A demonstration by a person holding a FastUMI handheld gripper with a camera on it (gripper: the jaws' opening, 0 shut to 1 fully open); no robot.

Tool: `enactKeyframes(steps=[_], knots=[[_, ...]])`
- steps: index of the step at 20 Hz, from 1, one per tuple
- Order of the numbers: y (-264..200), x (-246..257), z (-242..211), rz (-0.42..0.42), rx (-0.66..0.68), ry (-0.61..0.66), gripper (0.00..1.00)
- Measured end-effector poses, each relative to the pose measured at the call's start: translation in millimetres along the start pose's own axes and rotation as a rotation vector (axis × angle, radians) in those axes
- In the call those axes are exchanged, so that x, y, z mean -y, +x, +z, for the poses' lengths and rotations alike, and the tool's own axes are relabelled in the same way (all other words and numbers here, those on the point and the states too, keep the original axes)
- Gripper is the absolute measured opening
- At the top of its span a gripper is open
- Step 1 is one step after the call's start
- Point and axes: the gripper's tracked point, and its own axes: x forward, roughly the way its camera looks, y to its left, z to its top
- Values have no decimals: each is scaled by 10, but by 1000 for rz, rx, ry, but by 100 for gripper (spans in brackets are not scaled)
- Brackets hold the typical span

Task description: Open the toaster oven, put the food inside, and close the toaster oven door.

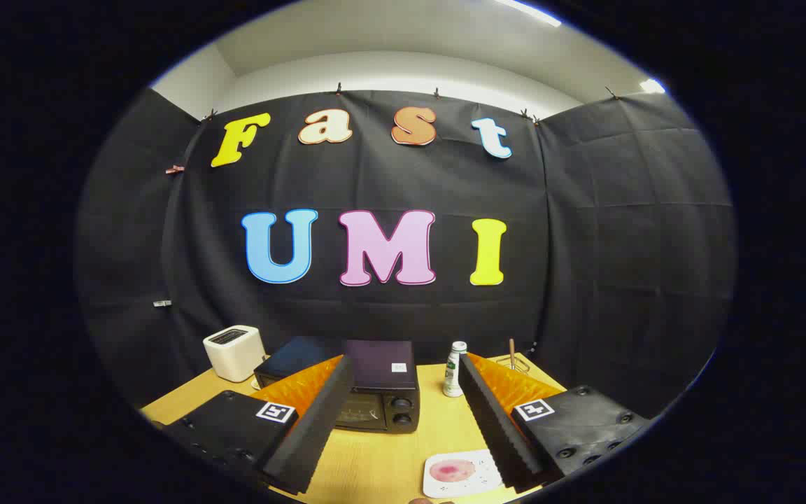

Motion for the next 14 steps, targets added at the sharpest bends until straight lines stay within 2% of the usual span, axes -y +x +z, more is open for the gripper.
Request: enactKeyframes(steps=[14], knots=[[56, -174, -190, 22, -17, 6, 98]])
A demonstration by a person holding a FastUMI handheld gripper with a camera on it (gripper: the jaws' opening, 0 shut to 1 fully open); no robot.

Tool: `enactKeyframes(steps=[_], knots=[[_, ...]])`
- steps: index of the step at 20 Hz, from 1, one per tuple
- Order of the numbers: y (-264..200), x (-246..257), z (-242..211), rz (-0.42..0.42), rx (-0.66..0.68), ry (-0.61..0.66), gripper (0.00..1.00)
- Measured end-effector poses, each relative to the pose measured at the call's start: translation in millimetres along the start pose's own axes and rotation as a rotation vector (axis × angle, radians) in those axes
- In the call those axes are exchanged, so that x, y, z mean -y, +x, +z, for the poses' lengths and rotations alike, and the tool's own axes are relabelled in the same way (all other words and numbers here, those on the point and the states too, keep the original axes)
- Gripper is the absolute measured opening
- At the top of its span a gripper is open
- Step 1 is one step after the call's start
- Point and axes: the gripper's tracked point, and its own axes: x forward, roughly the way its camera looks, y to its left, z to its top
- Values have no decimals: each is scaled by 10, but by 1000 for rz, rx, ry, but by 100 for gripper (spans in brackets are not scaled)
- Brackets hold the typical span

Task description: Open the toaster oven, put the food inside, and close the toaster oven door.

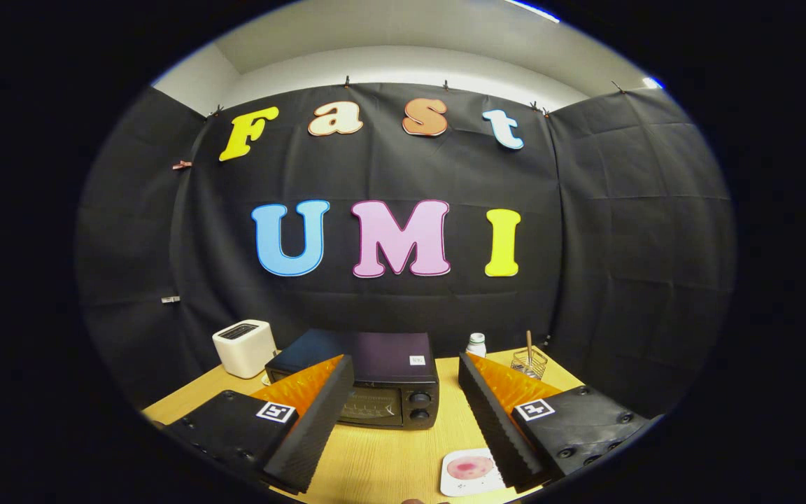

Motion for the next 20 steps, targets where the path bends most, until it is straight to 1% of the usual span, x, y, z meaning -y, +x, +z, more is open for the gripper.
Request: enactKeyframes(steps=[4, 6, 9, 11, 16, 20], knots=[[5, -36, 3, -16, 0, 4, 98], [4, -95, -6, -3, -3, 4, 98], [27, -63, -46, -20, 9, -36, 98], [67, -128, -137, -7, -12, -27, 98], [179, -204, -182, -3, -23, -23, 98], [300, -369, -215, 14, -34, -5, 98]])
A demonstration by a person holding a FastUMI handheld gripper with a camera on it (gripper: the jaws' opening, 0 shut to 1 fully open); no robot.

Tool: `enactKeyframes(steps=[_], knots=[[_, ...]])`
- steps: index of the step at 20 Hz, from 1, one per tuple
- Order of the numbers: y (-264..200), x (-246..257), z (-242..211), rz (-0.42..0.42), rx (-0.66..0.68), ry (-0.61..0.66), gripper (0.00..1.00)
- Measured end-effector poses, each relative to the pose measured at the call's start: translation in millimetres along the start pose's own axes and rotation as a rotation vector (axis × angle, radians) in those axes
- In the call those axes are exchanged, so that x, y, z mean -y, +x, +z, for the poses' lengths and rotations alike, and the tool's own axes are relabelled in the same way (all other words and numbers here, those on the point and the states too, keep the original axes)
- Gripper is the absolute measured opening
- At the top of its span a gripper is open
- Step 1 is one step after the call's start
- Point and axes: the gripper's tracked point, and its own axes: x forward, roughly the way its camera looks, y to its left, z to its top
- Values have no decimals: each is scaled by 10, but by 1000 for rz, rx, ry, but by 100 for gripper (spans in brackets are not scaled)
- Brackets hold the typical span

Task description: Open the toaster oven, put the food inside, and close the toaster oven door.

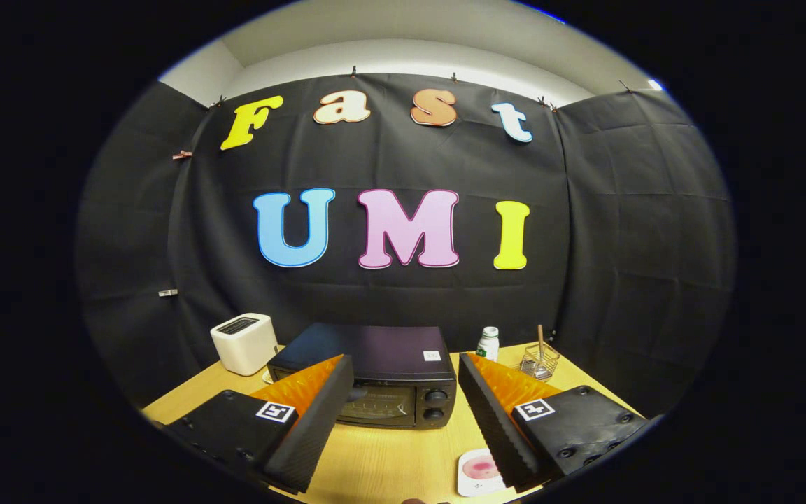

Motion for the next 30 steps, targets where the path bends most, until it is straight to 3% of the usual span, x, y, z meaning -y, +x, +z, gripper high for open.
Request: enactKeyframes(steps=[11, 16, 20, 26, 30], knots=[[585, -671, -357, 72, -95, 16, 98], [1051, -816, -685, 21, -167, 29, 98], [1340, -847, -1042, 4, -228, -30, 98], [1532, -856, -1489, -18, -337, -53, 98], [1542, -867, -1485, -35, -329, -9, 99]])
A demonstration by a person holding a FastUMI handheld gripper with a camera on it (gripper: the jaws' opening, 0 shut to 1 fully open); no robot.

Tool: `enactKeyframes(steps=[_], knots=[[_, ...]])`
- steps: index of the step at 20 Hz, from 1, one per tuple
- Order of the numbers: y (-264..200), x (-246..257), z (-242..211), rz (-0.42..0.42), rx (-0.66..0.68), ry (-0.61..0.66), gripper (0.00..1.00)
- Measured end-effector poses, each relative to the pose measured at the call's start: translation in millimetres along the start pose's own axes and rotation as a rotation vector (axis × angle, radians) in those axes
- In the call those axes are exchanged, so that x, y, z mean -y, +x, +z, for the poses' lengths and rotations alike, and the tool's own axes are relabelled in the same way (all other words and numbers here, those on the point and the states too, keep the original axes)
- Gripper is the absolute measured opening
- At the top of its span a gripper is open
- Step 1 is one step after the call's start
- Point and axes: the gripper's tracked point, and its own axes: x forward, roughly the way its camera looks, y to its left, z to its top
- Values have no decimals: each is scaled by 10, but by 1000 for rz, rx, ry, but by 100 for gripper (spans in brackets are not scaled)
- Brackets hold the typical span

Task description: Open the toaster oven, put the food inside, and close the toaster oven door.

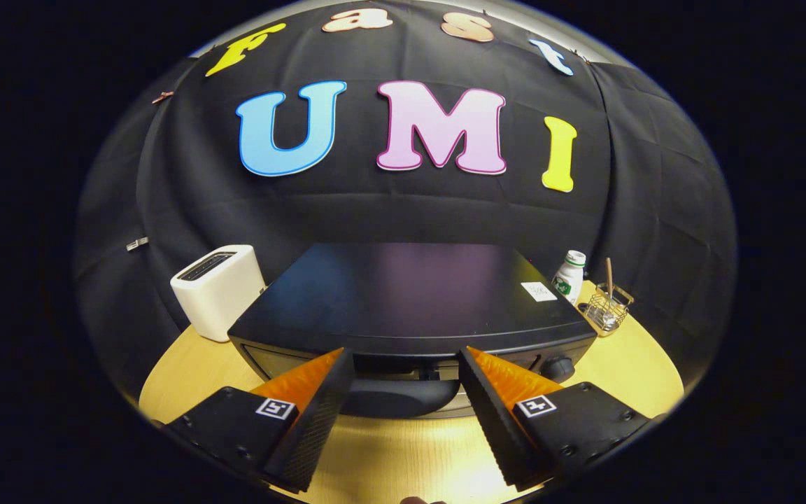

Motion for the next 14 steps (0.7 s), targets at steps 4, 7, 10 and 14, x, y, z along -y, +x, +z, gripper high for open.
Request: enactKeyframes(steps=[4, 7, 10, 14], knots=[[-98, -23, -88, 38, -29, 1, 100], [-260, -9, -187, 36, -27, -24, 99], [-420, -21, -333, 34, -40, -36, 99], [-633, -21, -609, 49, -68, -57, 99]])
